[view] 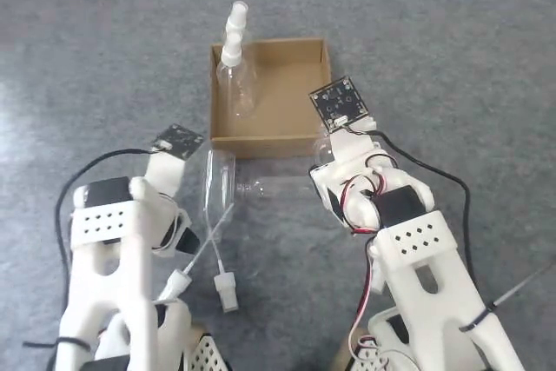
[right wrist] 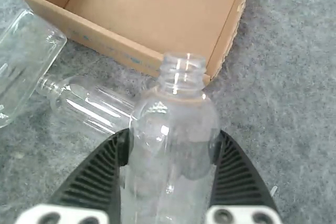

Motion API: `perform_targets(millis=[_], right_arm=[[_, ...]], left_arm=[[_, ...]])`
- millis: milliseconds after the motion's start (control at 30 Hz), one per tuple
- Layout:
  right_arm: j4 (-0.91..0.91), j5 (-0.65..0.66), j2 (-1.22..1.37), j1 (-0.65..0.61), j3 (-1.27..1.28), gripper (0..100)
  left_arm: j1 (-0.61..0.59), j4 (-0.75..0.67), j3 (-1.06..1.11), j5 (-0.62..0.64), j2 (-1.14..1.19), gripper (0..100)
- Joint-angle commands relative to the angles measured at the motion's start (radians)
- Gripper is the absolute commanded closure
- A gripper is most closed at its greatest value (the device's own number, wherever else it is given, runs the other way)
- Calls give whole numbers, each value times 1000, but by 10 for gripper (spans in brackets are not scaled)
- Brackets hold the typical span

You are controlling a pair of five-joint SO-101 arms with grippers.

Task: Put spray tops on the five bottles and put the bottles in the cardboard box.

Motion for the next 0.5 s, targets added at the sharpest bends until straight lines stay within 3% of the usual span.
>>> perform_targets(millis=[0, 200, 467], right_arm=[[-21, -6, -38, 4, -14, 925], [-21, -6, -38, 4, -14, 925], [-21, -6, -38, 4, -14, 925]], left_arm=[[55, 11, -30, 8, 8, 757], [95, -152, 120, 14, 8, 769], [28, -227, 171, 9, 0, 991]])
